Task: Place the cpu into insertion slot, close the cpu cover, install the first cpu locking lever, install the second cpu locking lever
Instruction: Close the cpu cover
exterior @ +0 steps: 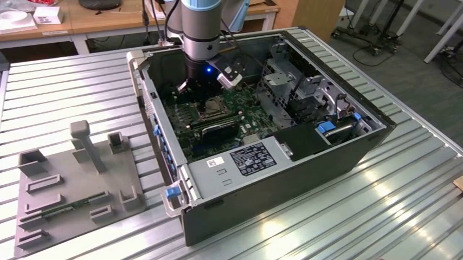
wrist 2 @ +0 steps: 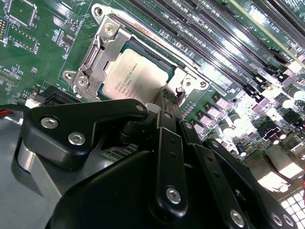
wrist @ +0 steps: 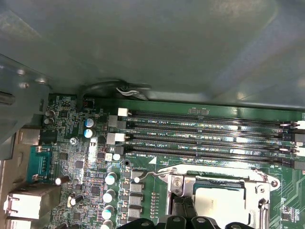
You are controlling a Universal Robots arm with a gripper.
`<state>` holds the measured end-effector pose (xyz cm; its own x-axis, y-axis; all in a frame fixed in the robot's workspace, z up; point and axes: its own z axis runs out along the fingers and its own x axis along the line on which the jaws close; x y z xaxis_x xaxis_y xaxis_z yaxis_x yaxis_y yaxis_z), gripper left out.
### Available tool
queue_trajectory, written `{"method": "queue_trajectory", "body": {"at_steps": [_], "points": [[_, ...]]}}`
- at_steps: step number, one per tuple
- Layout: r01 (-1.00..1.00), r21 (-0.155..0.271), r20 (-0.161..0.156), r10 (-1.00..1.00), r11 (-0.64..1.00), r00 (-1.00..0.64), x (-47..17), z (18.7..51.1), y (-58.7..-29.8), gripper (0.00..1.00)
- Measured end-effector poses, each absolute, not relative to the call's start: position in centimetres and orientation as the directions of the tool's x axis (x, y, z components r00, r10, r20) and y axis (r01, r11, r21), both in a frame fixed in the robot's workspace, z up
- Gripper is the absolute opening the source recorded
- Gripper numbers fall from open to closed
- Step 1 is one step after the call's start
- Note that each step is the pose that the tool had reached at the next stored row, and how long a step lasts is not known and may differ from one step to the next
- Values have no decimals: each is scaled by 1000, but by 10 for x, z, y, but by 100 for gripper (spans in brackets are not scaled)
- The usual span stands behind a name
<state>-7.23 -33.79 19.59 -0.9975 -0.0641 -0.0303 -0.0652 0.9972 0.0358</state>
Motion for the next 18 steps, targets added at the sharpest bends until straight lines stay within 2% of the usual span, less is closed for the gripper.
{"method": "queue_trajectory", "body": {"at_steps": [18], "points": [[-65,39,-33,-64,997,-997,-72,198,-337,11]]}}
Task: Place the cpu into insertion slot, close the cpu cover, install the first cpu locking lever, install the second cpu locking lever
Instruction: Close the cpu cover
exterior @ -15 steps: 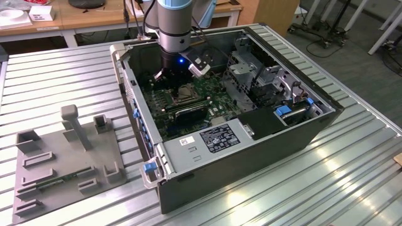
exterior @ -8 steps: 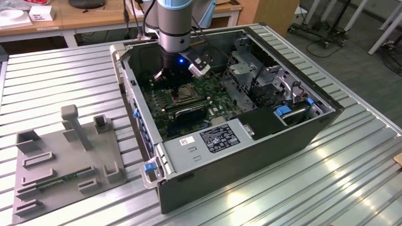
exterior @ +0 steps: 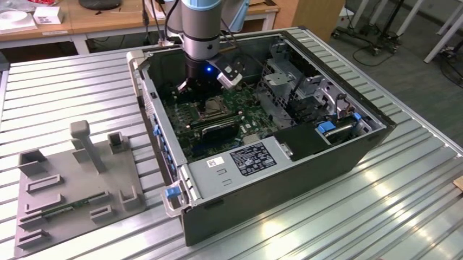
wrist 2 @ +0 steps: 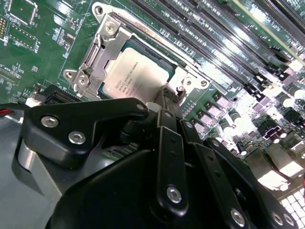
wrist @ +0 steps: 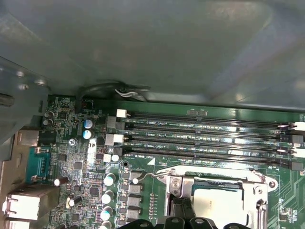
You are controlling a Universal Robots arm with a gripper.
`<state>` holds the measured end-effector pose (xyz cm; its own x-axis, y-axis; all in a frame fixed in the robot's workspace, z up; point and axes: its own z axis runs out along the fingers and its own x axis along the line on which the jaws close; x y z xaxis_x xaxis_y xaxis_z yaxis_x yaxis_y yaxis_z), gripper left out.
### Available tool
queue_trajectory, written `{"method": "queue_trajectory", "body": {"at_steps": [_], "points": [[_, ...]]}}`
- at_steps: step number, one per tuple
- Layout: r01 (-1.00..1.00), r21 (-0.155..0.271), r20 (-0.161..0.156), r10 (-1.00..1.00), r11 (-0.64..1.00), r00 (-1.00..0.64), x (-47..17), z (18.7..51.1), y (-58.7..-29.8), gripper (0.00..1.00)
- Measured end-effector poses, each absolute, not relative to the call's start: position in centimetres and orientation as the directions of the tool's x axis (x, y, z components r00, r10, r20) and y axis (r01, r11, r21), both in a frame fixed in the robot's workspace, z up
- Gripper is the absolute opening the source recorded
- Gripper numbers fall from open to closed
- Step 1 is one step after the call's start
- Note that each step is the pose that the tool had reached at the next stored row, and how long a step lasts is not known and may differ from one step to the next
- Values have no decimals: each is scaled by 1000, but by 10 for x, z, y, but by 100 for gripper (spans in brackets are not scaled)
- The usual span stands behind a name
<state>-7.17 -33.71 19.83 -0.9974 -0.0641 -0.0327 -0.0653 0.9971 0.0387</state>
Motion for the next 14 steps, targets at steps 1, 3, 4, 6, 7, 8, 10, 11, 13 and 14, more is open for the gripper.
{"method": "queue_trajectory", "body": {"at_steps": [1,3,4,6,7,8,10,11,13,14], "points": [[-65,39,-33,-64,997,-997,-72,199,-337,11],[-65,38,-32,-64,997,-997,-72,202,-337,11],[-65,38,-32,-64,997,-997,-72,203,-337,11],[-65,37,-32,-64,997,-997,-72,206,-337,11],[-65,37,-32,-64,997,-997,-72,207,-337,11],[-65,37,-32,-64,997,-997,-72,209,-337,11],[-65,37,-32,-64,997,-997,-72,212,-337,11],[-65,37,-32,-64,997,-997,-72,213,-337,11],[-65,37,-32,-64,997,-997,-72,216,-337,11],[-65,37,-32,-64,997,-997,-72,218,-337,11]]}}
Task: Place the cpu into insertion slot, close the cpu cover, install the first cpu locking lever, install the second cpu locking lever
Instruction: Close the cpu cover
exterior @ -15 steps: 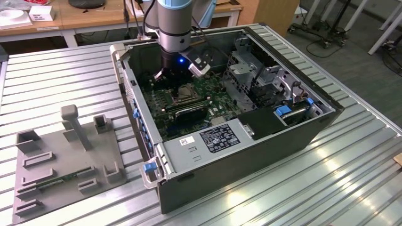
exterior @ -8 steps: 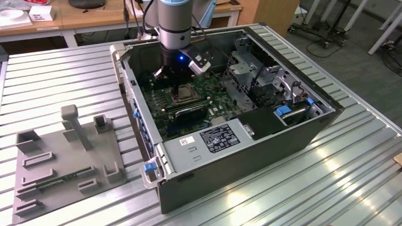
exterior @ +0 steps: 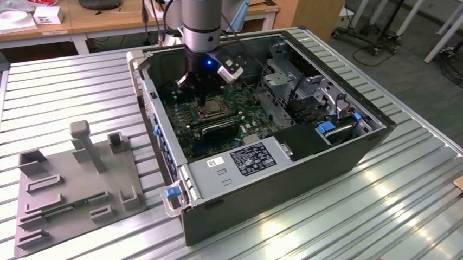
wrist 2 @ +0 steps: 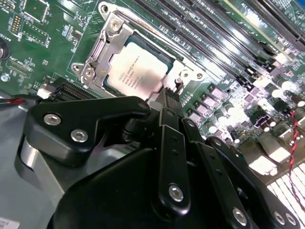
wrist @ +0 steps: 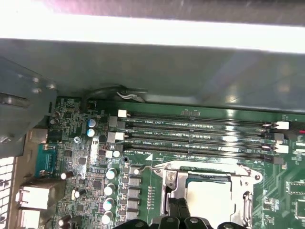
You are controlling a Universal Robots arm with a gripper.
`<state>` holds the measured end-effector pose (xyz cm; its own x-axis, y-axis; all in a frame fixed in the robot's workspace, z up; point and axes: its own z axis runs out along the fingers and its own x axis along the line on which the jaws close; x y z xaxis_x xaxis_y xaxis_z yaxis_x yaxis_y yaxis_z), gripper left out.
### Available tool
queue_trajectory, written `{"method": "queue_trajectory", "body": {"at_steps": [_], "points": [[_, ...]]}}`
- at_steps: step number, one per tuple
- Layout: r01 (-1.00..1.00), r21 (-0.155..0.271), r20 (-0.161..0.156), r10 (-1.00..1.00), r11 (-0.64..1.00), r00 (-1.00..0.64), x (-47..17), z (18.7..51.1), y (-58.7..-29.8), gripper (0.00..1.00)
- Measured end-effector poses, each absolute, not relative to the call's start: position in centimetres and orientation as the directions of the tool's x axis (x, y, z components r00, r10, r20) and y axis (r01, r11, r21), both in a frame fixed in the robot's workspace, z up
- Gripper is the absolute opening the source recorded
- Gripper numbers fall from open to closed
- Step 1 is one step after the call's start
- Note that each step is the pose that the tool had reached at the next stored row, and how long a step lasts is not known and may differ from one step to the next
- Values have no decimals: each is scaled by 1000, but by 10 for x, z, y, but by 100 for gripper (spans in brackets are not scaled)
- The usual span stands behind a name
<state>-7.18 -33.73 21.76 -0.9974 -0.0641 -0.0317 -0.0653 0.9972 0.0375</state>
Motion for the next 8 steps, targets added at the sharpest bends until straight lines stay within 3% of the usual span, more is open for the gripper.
{"method": "queue_trajectory", "body": {"at_steps": [8], "points": [[-65,37,-32,-64,997,-997,-72,231,-337,11]]}}
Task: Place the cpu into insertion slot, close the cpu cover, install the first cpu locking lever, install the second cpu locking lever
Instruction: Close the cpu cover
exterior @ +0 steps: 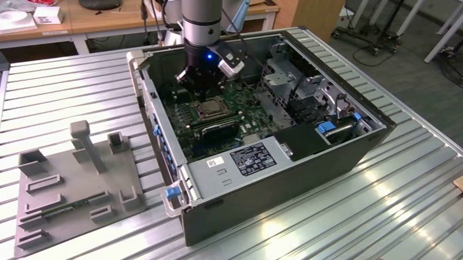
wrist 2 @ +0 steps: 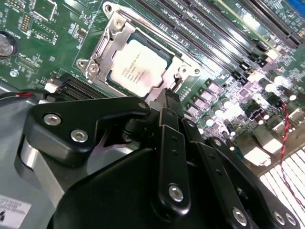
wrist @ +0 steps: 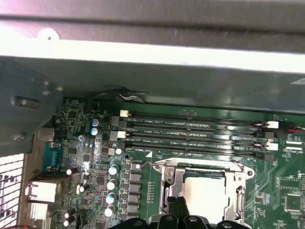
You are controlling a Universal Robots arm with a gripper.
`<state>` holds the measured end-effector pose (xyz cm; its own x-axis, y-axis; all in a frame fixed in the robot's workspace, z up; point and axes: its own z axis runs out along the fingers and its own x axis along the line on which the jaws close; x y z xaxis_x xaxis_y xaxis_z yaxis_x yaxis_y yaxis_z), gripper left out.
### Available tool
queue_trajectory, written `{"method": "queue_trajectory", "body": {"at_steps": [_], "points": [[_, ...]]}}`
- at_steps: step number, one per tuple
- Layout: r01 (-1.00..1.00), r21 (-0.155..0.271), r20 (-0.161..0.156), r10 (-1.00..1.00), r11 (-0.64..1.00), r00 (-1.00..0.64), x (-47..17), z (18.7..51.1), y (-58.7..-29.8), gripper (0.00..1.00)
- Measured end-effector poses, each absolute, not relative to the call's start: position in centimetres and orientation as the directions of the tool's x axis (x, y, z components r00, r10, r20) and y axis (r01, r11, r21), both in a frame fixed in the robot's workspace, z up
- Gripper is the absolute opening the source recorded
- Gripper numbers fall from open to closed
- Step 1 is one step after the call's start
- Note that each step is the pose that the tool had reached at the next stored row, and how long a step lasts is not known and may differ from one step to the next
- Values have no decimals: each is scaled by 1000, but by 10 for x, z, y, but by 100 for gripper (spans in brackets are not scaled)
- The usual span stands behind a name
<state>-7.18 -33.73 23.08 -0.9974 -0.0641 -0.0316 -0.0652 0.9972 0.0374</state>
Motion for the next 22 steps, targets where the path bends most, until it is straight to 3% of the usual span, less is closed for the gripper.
{"method": "queue_trajectory", "body": {"at_steps": [22], "points": [[-65,37,-32,-64,997,-997,-51,233,-337,11]]}}
